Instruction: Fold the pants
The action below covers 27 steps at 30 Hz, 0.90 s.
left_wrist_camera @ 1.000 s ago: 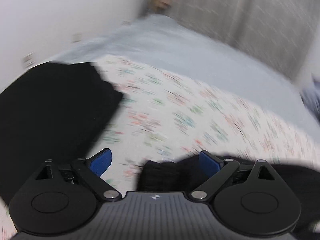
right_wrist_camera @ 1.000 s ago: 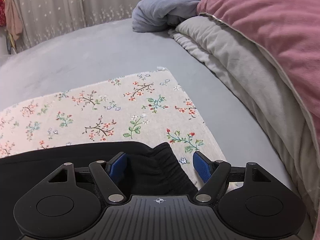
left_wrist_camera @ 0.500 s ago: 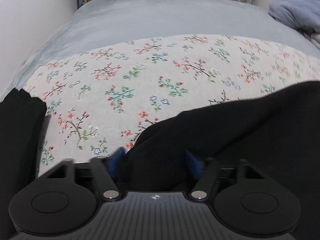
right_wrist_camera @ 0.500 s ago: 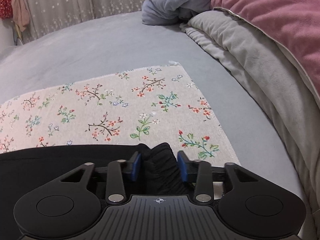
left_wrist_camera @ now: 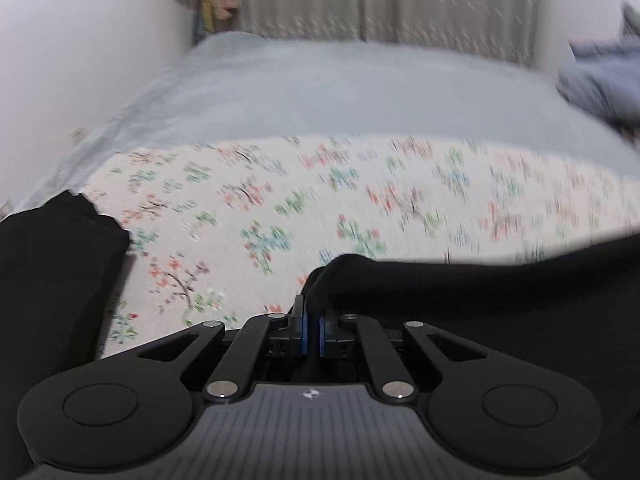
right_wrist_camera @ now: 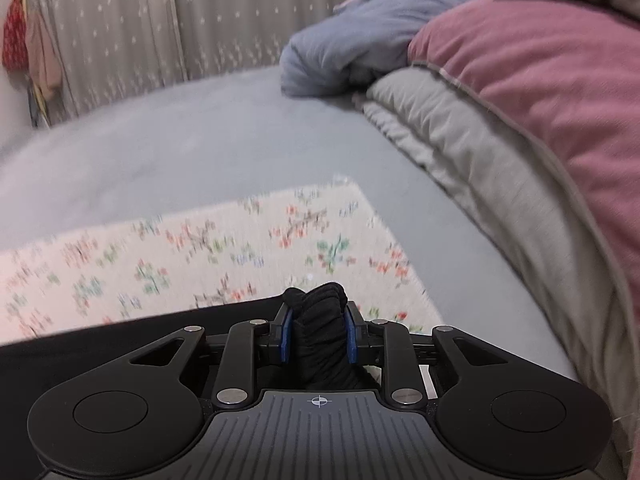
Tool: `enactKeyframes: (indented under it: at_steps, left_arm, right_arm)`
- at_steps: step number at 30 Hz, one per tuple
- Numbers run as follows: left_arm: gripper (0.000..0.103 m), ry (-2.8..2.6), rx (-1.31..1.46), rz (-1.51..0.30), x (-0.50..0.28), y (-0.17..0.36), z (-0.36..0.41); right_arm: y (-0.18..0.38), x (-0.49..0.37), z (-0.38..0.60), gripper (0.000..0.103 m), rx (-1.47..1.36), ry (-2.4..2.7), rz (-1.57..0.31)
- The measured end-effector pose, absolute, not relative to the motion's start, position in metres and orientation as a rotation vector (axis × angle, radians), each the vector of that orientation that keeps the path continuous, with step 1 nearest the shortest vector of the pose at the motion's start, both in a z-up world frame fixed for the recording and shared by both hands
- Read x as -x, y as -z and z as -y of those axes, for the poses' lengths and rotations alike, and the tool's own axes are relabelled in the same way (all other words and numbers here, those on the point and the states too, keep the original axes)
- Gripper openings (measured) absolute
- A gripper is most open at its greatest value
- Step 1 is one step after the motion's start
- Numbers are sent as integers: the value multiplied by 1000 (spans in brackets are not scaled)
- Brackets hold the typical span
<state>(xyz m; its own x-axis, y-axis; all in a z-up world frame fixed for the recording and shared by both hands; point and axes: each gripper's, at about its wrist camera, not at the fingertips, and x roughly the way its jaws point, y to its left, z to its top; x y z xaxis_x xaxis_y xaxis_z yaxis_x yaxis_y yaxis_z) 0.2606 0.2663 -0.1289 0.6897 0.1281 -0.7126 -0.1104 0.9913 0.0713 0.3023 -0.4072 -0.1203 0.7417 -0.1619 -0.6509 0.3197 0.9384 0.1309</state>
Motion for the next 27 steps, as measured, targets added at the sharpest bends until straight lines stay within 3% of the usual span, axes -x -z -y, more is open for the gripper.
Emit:
enactKeyframes:
  at_steps: [5,13,21,27]
  left_arm:
    - [5,-158,10,-764,-251,114,-267]
    - [5,-164,14,-729,-234,95,-261]
    - [9,-17,-64,-616,-131,77,-270]
    - [11,99,-144,-782,-62,134,-264]
  right_arm:
    - [87,-284,414,23,-289,230,-582]
    - [87,-275,401,23,-232,253,-618]
    - [34,-169,406,23,-197,149,-496]
    - [103,-58,421,24,-211,47,-624]
